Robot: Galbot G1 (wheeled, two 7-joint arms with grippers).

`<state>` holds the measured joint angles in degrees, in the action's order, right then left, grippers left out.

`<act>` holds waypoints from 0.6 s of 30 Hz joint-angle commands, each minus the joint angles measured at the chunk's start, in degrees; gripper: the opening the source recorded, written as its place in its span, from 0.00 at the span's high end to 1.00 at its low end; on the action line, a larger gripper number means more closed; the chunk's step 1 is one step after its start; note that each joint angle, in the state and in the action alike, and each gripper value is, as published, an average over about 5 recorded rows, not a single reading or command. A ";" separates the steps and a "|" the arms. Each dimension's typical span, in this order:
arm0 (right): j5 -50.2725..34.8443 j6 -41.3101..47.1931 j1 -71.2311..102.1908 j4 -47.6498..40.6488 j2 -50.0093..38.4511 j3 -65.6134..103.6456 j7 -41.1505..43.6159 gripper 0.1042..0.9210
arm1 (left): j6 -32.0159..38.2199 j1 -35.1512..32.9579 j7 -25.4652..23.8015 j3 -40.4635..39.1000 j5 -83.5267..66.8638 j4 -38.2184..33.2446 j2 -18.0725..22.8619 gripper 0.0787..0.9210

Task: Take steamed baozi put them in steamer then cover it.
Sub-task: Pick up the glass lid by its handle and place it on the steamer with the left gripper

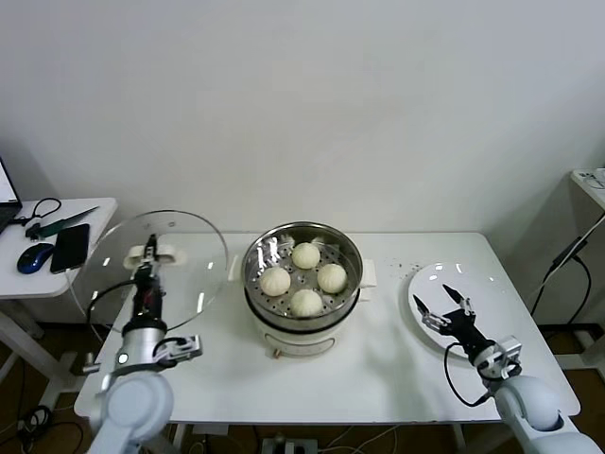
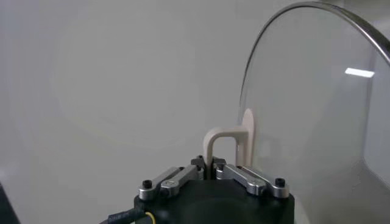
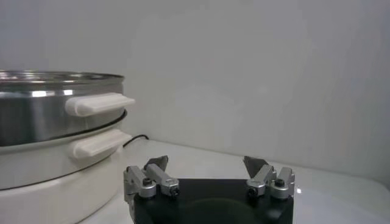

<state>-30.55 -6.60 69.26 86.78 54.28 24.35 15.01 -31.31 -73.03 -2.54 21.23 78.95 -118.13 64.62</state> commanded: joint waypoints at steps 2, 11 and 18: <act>0.39 -0.54 -2.08 -1.80 0.68 -0.36 -0.11 0.12 | -12.31 17.55 -14.40 -25.51 5.16 -0.72 0.94 0.92; 1.17 -1.55 -1.68 -2.86 0.69 1.74 0.07 0.12 | -13.69 24.27 -17.69 -33.59 10.90 8.60 12.59 0.92; 1.50 -2.20 -0.63 -3.30 0.69 3.03 0.58 0.12 | -13.69 24.02 -15.03 -32.78 11.68 16.07 20.28 0.92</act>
<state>-29.31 -8.49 68.40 84.03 54.88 26.32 15.39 -42.16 -54.35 -15.73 -4.55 87.27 -112.01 73.47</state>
